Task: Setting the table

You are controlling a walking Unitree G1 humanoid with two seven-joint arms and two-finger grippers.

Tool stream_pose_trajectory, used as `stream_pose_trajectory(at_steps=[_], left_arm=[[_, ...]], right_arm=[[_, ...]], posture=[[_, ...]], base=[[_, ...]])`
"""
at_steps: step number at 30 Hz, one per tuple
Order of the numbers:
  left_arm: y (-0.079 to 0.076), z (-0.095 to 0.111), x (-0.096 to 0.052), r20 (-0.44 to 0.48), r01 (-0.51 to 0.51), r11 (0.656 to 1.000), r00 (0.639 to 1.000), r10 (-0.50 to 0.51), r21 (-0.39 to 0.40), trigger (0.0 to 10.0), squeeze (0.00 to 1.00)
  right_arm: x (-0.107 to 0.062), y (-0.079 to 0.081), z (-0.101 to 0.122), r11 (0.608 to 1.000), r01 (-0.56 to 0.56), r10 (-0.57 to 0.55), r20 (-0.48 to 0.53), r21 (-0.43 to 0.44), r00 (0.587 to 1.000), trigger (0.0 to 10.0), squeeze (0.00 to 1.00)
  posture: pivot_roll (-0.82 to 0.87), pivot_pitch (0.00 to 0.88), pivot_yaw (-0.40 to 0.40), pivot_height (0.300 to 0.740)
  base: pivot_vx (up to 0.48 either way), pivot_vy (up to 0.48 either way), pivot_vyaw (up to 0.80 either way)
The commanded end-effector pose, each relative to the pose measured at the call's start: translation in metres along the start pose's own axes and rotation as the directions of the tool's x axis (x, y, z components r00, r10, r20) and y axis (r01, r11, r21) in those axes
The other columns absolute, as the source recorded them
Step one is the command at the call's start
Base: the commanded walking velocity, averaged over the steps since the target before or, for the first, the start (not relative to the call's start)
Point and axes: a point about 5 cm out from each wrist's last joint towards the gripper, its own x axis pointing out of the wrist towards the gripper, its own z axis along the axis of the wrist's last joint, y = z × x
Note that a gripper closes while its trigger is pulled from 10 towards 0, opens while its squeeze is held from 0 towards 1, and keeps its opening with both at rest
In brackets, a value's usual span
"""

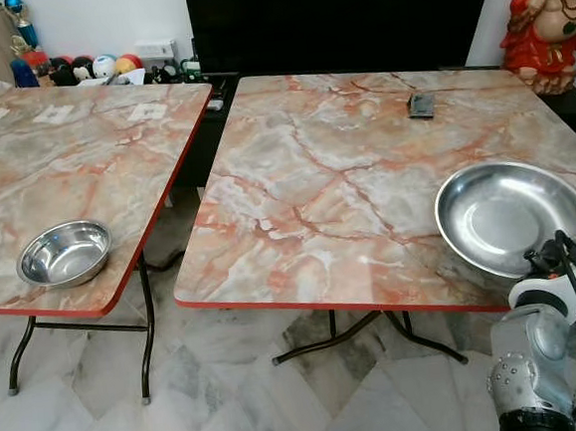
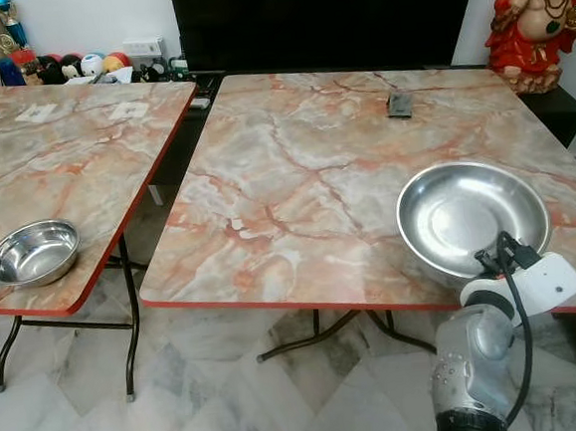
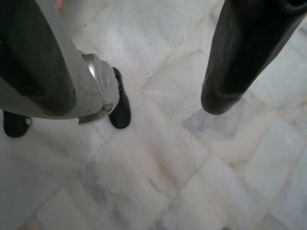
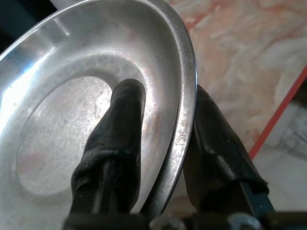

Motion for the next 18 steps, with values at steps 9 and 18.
stream_pose_trajectory(at_steps=[9,18], left_arm=[[0.000,-0.001,-0.001,0.008,0.002,1.000,1.000,-0.003,0.014,10.0,0.00],[0.001,0.001,-0.001,0.014,0.006,1.000,1.000,-0.007,0.020,10.0,0.00]], right_arm=[[0.004,0.010,-0.008,1.000,-0.009,0.009,-0.045,-0.005,0.999,10.0,0.00],[0.007,0.011,-0.023,0.999,0.014,-0.018,-0.121,-0.037,0.992,10.0,0.00]], posture=[[0.01,0.080,-0.021,0.740],[0.02,0.084,-0.017,0.740]], base=[[0.000,0.000,0.00],[0.000,0.000,0.00]])
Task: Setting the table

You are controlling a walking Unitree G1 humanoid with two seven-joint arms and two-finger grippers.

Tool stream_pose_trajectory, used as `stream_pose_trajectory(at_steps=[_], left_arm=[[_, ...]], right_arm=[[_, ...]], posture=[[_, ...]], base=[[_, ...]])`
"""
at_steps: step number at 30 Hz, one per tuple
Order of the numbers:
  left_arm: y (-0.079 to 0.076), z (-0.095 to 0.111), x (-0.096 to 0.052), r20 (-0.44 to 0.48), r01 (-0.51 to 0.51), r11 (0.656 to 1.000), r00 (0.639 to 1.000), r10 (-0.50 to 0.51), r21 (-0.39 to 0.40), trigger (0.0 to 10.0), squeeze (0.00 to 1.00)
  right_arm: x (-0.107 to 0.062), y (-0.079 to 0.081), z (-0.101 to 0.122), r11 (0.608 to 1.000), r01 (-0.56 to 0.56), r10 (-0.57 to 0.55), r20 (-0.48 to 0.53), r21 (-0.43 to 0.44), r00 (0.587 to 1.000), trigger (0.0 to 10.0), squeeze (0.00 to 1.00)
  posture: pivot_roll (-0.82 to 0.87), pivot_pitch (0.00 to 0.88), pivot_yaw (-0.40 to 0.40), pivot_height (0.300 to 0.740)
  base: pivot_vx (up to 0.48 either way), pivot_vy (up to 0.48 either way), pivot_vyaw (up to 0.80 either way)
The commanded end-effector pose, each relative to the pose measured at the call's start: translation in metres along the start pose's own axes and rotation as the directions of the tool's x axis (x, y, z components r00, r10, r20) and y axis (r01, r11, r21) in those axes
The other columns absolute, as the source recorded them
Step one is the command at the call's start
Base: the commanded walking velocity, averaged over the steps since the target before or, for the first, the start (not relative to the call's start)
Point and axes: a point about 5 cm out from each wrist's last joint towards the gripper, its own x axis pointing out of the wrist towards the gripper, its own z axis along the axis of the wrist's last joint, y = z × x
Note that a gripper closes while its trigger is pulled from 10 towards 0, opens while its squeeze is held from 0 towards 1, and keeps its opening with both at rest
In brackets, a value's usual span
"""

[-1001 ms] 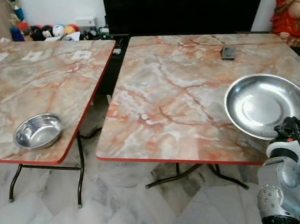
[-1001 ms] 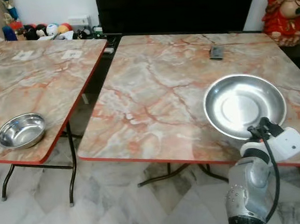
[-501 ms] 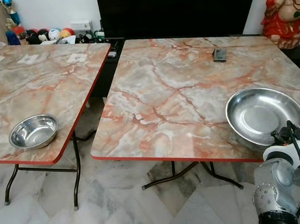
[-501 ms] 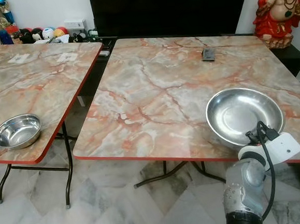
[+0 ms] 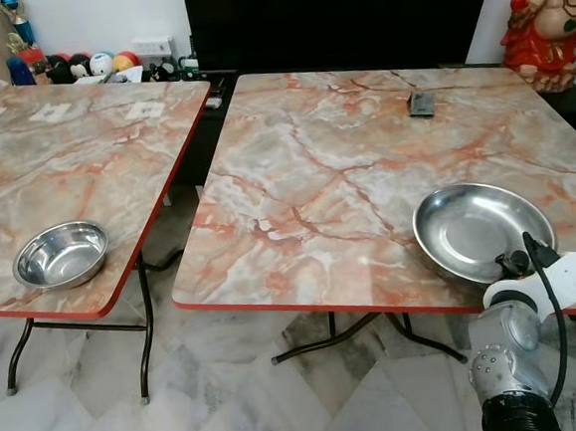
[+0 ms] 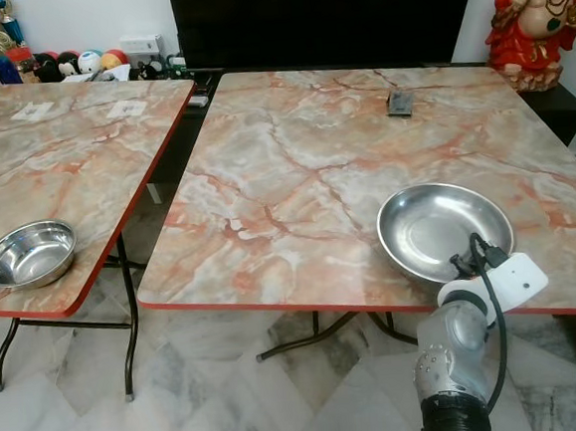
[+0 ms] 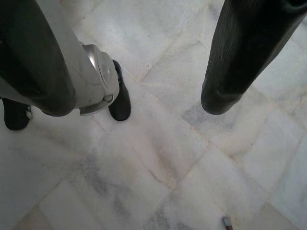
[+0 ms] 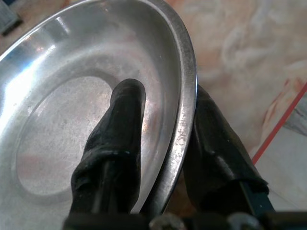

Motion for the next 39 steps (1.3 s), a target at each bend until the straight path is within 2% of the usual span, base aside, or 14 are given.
stream_pose_trajectory(at_steps=[1,29,30,31,34,35,39], left_arm=[[0.001,-0.005,-0.002,-0.018,0.007,1.000,1.000,-0.007,0.015,10.0,0.00],[0.000,-0.009,-0.003,-0.034,0.012,1.000,0.999,-0.011,0.023,10.0,0.00],[-0.001,-0.009,-0.003,-0.035,0.012,1.000,0.999,-0.011,0.022,10.0,0.00],[-0.001,-0.009,-0.003,-0.035,0.012,1.000,0.999,-0.012,0.022,10.0,0.00],[-0.002,-0.009,-0.002,-0.038,0.012,1.000,0.999,-0.011,0.022,10.0,0.00],[-0.002,-0.010,-0.003,-0.041,0.011,1.000,0.999,-0.010,0.021,10.0,0.00],[-0.002,-0.010,-0.003,-0.044,0.009,1.000,0.999,-0.008,0.021,10.0,0.00]], right_arm=[[0.003,0.002,0.003,1.000,-0.008,0.008,0.003,-0.018,1.000,10.0,0.00],[0.002,-0.006,-0.012,0.999,0.033,-0.033,-0.031,-0.013,0.999,10.0,0.00],[0.001,-0.006,-0.012,0.999,0.032,-0.032,-0.030,-0.012,0.999,10.0,0.17],[0.001,-0.006,-0.012,0.999,0.032,-0.032,-0.030,-0.012,0.999,10.0,0.38],[0.001,-0.005,-0.013,0.999,0.031,-0.031,-0.031,-0.009,0.999,10.0,0.40],[0.001,-0.005,-0.013,1.000,0.029,-0.030,-0.032,-0.008,0.999,10.0,0.47],[0.000,-0.004,-0.013,1.000,0.029,-0.029,-0.035,-0.007,0.999,10.0,0.46]], posture=[[0.02,0.084,-0.017,0.740],[0.02,0.093,-0.015,0.740],[0.02,0.092,-0.015,0.740],[0.02,0.093,-0.016,0.740],[0.02,0.093,-0.016,0.740],[0.02,0.093,-0.017,0.740],[0.02,0.093,-0.017,0.740]], base=[[0.000,0.000,0.00],[0.000,0.000,0.00],[0.000,0.000,0.00],[0.000,0.000,0.00],[0.000,0.000,0.00],[0.000,0.000,0.00],[0.000,0.000,0.00]])
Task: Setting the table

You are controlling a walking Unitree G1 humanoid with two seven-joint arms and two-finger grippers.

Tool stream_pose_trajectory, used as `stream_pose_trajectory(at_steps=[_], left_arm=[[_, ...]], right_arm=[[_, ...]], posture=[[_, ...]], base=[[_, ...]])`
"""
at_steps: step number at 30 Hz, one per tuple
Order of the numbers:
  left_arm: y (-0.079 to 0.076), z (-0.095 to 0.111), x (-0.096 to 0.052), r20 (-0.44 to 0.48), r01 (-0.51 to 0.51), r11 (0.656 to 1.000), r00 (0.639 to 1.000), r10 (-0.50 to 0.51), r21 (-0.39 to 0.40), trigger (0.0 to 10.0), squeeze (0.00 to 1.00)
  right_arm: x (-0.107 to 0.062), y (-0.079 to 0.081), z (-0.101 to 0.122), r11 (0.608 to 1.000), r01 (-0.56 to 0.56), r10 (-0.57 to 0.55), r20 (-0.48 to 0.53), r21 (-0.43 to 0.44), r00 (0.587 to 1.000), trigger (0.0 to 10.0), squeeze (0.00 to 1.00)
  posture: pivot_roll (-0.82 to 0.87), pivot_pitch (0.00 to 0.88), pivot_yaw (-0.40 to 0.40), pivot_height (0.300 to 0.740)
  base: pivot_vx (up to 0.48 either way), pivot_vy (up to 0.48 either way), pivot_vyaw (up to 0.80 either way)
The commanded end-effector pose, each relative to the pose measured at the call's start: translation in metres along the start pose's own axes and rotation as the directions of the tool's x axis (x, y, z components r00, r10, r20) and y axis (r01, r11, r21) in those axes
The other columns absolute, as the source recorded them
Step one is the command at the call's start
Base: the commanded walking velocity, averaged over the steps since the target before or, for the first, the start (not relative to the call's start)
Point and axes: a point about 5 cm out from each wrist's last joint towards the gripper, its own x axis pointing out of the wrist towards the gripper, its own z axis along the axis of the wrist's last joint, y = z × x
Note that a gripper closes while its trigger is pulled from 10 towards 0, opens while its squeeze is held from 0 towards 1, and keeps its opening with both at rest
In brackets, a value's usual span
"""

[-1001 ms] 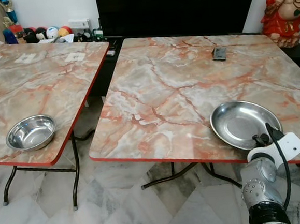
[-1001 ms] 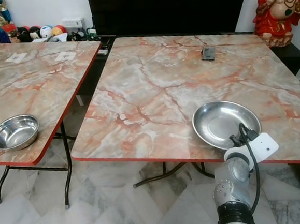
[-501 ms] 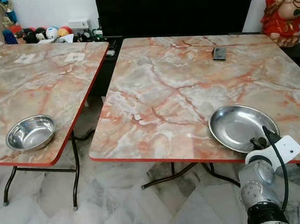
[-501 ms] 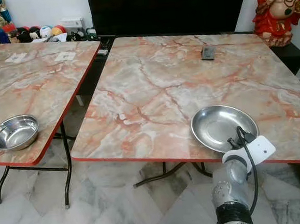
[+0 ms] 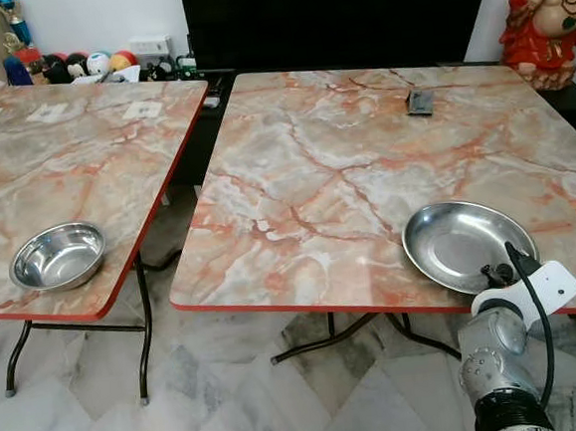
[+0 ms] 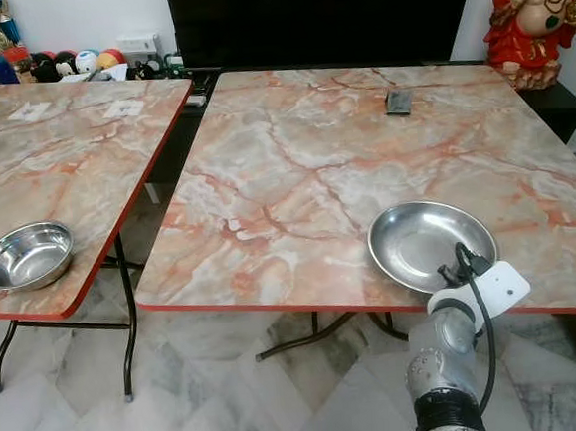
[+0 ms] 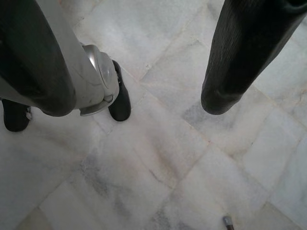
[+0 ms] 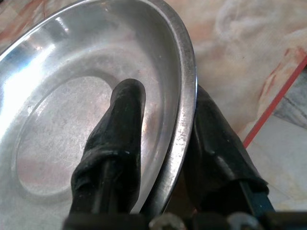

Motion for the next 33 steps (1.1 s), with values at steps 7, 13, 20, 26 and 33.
stream_pose_trajectory(at_steps=[7,13,20,26,33], left_arm=[[-0.0013,-0.0095,-0.0025,-0.044,0.009,1.000,0.999,-0.008,0.017,10.0,0.00],[-0.0012,-0.0086,-0.0022,-0.042,0.011,1.000,0.999,-0.010,0.017,10.0,0.00],[-0.0017,-0.0090,-0.0021,-0.045,0.010,1.000,0.999,-0.009,0.017,10.0,0.00],[-0.0013,-0.0106,-0.0027,-0.052,0.008,1.000,0.999,-0.007,0.016,10.0,0.00],[-0.0016,-0.0111,-0.0028,-0.054,0.009,1.000,0.999,-0.008,0.015,10.0,0.00]], right_arm=[[-0.0005,-0.0025,-0.0006,1.000,0.017,-0.017,-0.003,0.008,1.000,10.0,0.46],[-0.0005,-0.0031,-0.0008,1.000,0.020,-0.020,-0.007,0.012,1.000,10.0,0.47],[-0.0006,-0.0033,-0.0047,1.000,0.012,-0.012,-0.035,0.001,0.999,10.0,0.79],[-0.0010,-0.0027,-0.0060,1.000,0.007,-0.007,-0.042,-0.003,0.999,10.0,0.78],[-0.0014,-0.0022,-0.0059,1.000,-0.002,0.002,-0.044,-0.012,0.999,10.0,0.00]], posture=[[0.01,0.091,-0.018,0.740],[0.01,0.091,-0.018,0.740],[0.01,0.090,-0.019,0.740],[0.01,0.091,-0.019,0.740],[0.01,0.087,-0.021,0.740]], base=[[0.000,0.000,0.00],[0.000,0.000,0.00],[0.000,0.000,0.00],[0.000,0.000,0.00],[0.000,0.000,0.00]])
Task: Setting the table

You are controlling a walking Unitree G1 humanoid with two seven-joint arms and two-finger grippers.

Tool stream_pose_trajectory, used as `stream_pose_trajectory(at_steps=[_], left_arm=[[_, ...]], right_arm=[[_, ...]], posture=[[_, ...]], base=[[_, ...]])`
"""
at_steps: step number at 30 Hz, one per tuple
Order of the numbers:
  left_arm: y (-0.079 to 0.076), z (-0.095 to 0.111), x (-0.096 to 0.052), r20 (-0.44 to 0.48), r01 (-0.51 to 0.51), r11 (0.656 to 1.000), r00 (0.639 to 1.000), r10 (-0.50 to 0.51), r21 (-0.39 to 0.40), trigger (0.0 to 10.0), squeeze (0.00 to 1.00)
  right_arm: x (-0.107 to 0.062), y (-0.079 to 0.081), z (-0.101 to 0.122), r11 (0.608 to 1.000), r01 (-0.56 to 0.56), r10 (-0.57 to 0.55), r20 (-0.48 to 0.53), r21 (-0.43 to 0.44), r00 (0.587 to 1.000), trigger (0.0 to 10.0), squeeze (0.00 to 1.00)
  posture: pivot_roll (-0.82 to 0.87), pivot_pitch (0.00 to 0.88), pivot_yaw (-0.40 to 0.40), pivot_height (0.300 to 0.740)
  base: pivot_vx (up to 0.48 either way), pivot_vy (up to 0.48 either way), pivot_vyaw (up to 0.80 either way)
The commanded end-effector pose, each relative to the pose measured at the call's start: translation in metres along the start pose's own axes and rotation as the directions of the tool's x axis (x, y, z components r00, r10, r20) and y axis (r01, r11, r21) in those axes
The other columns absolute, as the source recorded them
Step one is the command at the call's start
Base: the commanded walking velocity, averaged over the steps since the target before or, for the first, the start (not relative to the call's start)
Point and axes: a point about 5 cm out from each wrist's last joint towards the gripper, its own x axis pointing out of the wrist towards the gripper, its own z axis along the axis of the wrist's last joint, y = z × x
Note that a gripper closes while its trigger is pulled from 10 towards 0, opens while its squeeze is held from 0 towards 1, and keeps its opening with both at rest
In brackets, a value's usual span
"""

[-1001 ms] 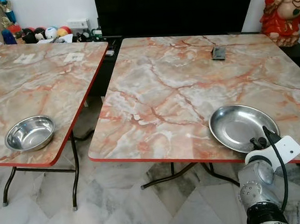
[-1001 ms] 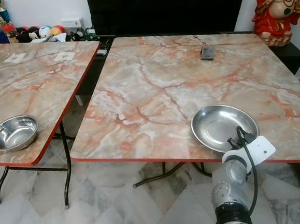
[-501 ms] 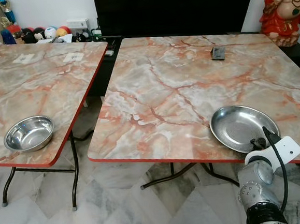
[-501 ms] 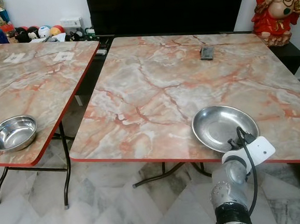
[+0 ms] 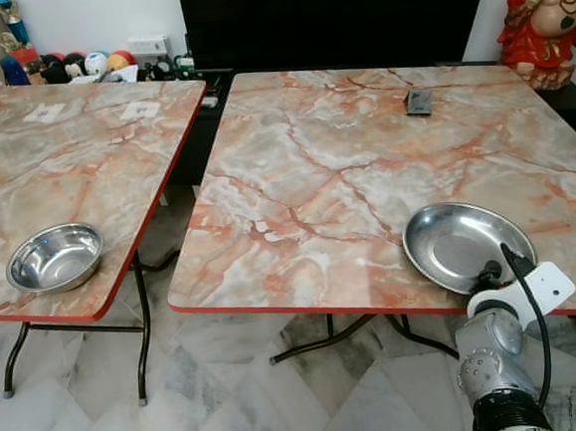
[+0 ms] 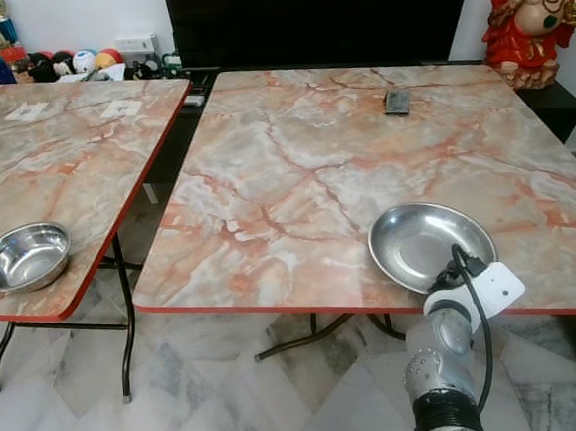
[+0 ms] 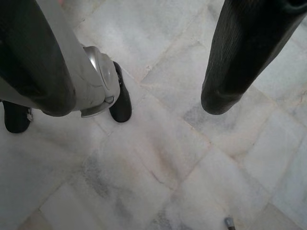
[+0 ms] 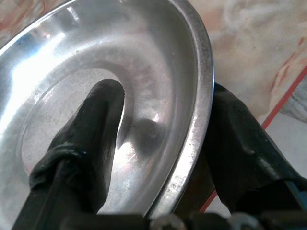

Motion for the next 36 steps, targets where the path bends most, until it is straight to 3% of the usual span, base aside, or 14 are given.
stream_pose_trajectory(at_steps=[1,24,27,29,36], left_arm=[[-0.002,-0.010,-0.002,-0.046,0.009,1.000,0.999,-0.008,0.016,10.0,0.00],[-0.004,-0.006,-0.001,-0.031,0.018,1.000,0.999,-0.017,0.013,10.0,0.00],[-0.004,-0.006,-0.001,-0.030,0.019,1.000,0.999,-0.018,0.012,10.0,0.00],[-0.006,-0.006,-0.001,-0.031,0.020,1.000,0.999,-0.020,0.009,10.0,0.00],[-0.008,-0.007,-0.001,-0.034,0.027,1.000,0.999,-0.027,0.000,10.0,0.00]], right_arm=[[-0.001,-0.003,-0.002,1.000,0.007,-0.007,-0.014,-0.010,1.000,10.0,0.00],[-0.006,-0.008,0.010,1.000,0.023,-0.023,0.037,-0.006,0.999,10.0,0.00],[-0.007,-0.006,0.014,1.000,-0.007,0.009,0.069,-0.019,0.998,10.0,0.00],[-0.011,0.002,0.023,0.994,-0.087,0.095,0.149,-0.061,0.984,10.0,0.00],[-0.017,0.003,0.033,0.988,-0.117,0.135,0.204,-0.097,0.970,10.0,0.00]], posture=[[0.01,0.087,-0.021,0.740],[0.01,0.076,-0.027,0.740],[0.01,0.076,-0.027,0.740],[0.00,0.080,-0.029,0.740],[0.00,0.081,-0.030,0.740]], base=[[0.000,0.000,0.00],[0.000,0.000,0.00],[0.000,0.000,0.00],[0.000,0.000,0.00],[0.000,0.000,0.00]])
